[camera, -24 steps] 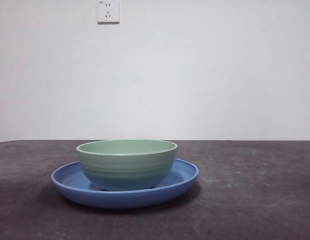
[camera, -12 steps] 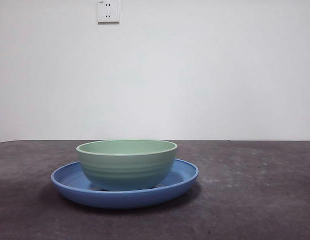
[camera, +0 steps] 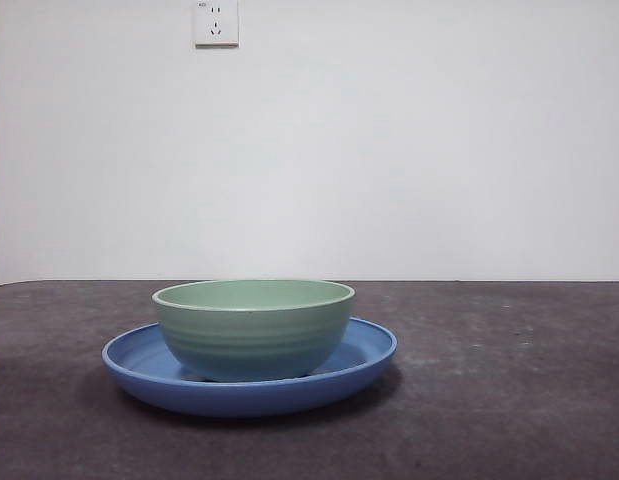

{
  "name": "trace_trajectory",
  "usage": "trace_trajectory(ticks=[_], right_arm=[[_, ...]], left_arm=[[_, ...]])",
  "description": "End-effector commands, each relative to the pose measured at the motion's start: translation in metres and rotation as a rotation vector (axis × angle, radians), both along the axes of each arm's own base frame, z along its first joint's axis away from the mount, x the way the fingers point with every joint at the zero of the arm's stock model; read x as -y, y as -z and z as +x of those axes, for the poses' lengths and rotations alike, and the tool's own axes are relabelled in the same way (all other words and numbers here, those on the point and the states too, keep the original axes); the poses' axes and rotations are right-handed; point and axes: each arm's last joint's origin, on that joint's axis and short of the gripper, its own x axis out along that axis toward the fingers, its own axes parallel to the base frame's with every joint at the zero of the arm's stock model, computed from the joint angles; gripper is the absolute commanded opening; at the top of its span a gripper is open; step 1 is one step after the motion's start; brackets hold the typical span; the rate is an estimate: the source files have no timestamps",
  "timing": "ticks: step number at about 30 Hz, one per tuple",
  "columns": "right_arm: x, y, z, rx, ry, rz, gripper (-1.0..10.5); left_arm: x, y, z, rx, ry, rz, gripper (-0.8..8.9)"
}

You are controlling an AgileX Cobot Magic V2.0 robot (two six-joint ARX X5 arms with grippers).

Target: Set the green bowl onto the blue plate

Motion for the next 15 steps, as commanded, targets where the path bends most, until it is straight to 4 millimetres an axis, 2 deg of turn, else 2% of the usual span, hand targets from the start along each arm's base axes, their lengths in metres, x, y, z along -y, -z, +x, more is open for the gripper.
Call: trace_trajectory(ticks=[1, 6, 12, 15], right_arm=[[-0.001, -0.003, 0.001, 0.007, -0.006, 0.012, 0.2], [-0.001, -0.003, 0.001, 0.007, -0.006, 0.012, 0.2], [-0.001, -0.003, 0.001, 0.007, -0.006, 0.012, 0.2], [-0.001, -0.003, 0.001, 0.007, -0.006, 0.012, 0.2]], left_arm=[[-0.004, 0.016, 0.008, 0.050, -0.053, 0.029, 0.24], [-0.012, 0.070, 0.019, 0.101, -0.144, 0.074, 0.24], [-0.018, 0.134, 0.021, 0.154, -0.227, 0.088, 0.24], [-0.018, 0.157, 0.020, 0.180, -0.231, 0.085, 0.24]])
